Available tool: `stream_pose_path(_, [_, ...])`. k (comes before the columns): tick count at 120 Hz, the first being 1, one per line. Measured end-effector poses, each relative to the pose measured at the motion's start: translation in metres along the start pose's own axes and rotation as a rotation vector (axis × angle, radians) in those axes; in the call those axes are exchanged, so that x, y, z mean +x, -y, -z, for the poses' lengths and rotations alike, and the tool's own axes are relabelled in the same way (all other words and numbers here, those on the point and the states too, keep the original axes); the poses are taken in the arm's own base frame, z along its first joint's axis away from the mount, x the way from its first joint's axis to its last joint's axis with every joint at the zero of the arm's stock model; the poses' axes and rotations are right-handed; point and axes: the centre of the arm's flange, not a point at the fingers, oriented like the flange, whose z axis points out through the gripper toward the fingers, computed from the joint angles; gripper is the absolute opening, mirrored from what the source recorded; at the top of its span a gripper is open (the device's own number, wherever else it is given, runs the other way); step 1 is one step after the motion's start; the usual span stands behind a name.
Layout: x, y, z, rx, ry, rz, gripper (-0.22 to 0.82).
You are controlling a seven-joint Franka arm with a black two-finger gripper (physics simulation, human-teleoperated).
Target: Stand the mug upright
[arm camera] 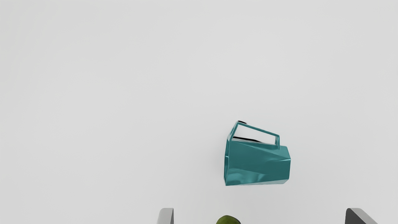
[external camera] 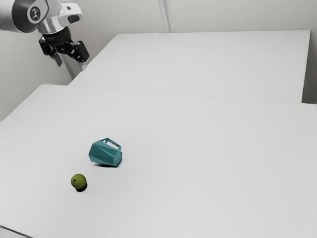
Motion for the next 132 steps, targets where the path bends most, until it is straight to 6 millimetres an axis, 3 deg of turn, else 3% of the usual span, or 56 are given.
stream_pose_path(26, [0.001, 0.004, -0.008, 0.000, 0.009, 0.007, 0.60])
stream_pose_path(48, [0.009, 0.010, -0.037, -0.056, 0.057, 0.036, 0.60])
stream_pose_path(76, [0.012, 0.060, -0.115, -0.241, 0.192, 0.194, 0.60])
stream_pose_path(99, [-0.003, 0.139, -0.195, -0.356, 0.315, 0.383, 0.60])
stream_pose_path(117, [-0.009, 0.159, -0.248, -0.452, 0.391, 0.464, 0.60])
stream_pose_path(132, [-0.012, 0.164, -0.290, -0.524, 0.446, 0.503, 0.60])
